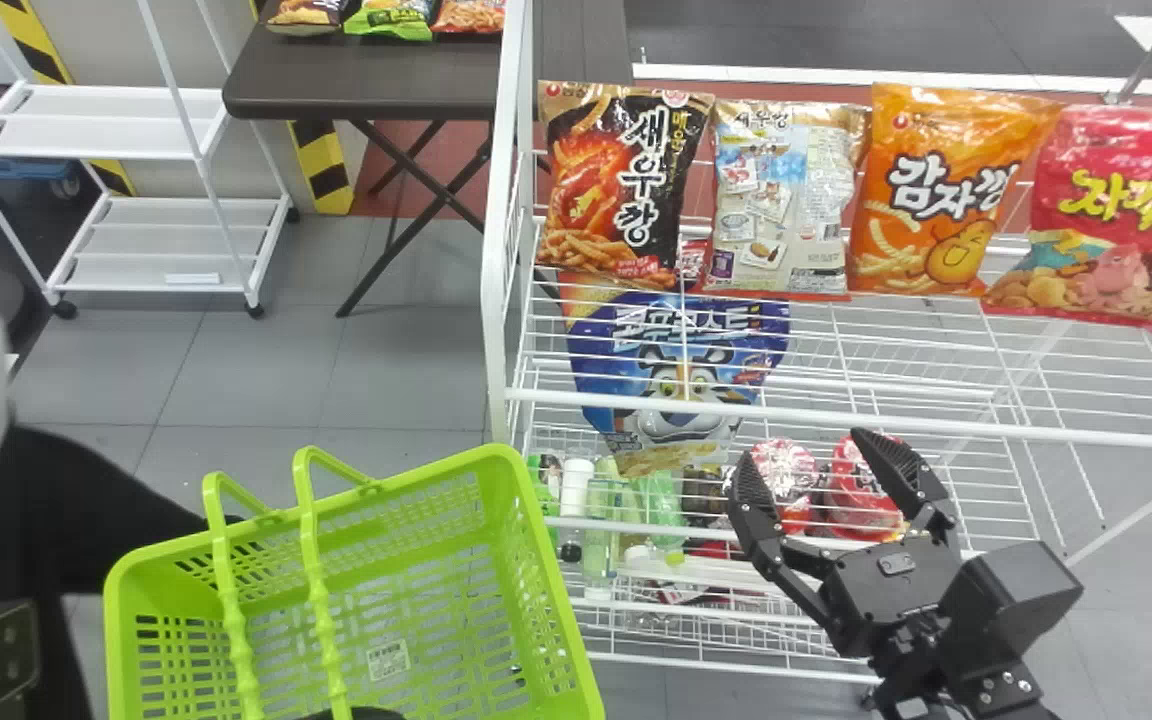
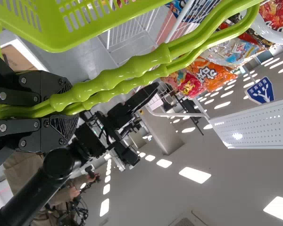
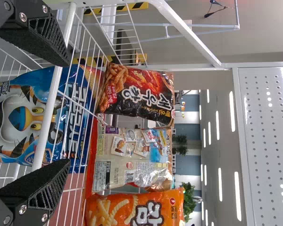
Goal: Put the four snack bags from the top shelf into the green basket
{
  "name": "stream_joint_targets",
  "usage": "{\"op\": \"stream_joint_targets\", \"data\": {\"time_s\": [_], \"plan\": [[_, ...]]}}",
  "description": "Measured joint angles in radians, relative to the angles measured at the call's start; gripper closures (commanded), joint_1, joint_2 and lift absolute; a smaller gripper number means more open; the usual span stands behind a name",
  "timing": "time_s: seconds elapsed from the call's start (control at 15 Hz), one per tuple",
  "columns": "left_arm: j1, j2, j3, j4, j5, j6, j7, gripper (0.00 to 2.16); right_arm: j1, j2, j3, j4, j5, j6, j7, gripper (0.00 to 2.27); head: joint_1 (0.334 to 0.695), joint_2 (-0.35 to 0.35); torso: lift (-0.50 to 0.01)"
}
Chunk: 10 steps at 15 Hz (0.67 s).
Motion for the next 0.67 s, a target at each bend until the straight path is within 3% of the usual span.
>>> {"op": "stream_joint_targets", "data": {"time_s": [0.67], "plan": [[0.007, 0.006, 0.001, -0.012, 0.0, 0.0, 0.0, 2.15, 0.007, 0.0, 0.006, -0.004, 0.0, -0.003, 0.0, 0.09, 0.695, -0.01, 0.0]]}}
